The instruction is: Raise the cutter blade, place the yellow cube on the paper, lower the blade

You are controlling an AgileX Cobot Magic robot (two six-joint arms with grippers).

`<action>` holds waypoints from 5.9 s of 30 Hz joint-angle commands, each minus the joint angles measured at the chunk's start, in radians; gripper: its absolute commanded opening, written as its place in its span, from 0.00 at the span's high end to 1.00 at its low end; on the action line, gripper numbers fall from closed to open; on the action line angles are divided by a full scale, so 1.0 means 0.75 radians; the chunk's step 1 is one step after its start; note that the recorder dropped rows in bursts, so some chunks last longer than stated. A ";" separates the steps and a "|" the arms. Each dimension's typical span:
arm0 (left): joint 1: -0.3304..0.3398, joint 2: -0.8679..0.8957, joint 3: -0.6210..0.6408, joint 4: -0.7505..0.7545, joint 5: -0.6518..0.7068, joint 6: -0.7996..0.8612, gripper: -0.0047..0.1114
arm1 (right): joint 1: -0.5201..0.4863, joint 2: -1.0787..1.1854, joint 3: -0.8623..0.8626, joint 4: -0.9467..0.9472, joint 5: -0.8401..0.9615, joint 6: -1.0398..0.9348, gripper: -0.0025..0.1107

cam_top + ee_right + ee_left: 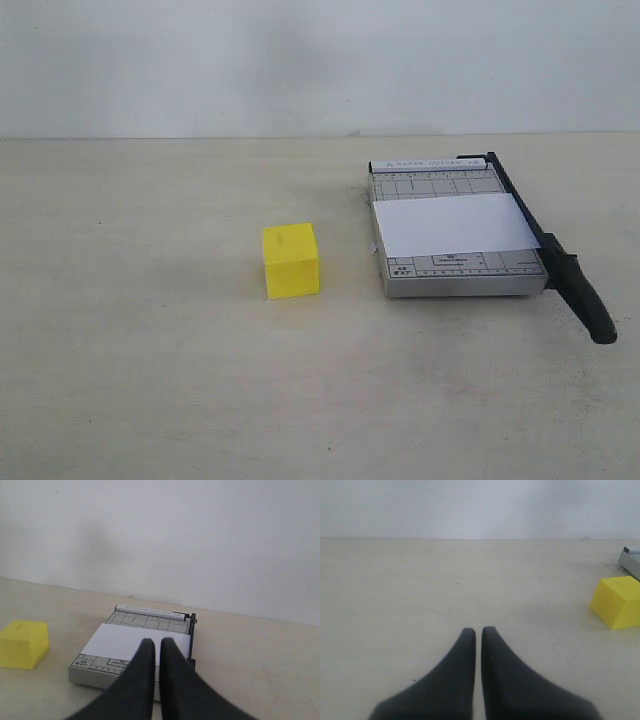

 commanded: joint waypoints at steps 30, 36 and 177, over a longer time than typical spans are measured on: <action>0.005 -0.005 0.003 -0.004 -0.022 0.000 0.92 | -0.001 -0.006 0.000 0.002 -0.024 0.001 0.94; 0.005 -0.005 0.003 -0.004 -0.022 0.000 0.92 | -0.001 -0.006 0.000 0.002 -0.232 0.167 0.94; 0.005 -0.005 0.003 -0.004 -0.022 0.000 0.92 | 0.435 2.014 -1.361 -0.106 0.274 0.253 0.35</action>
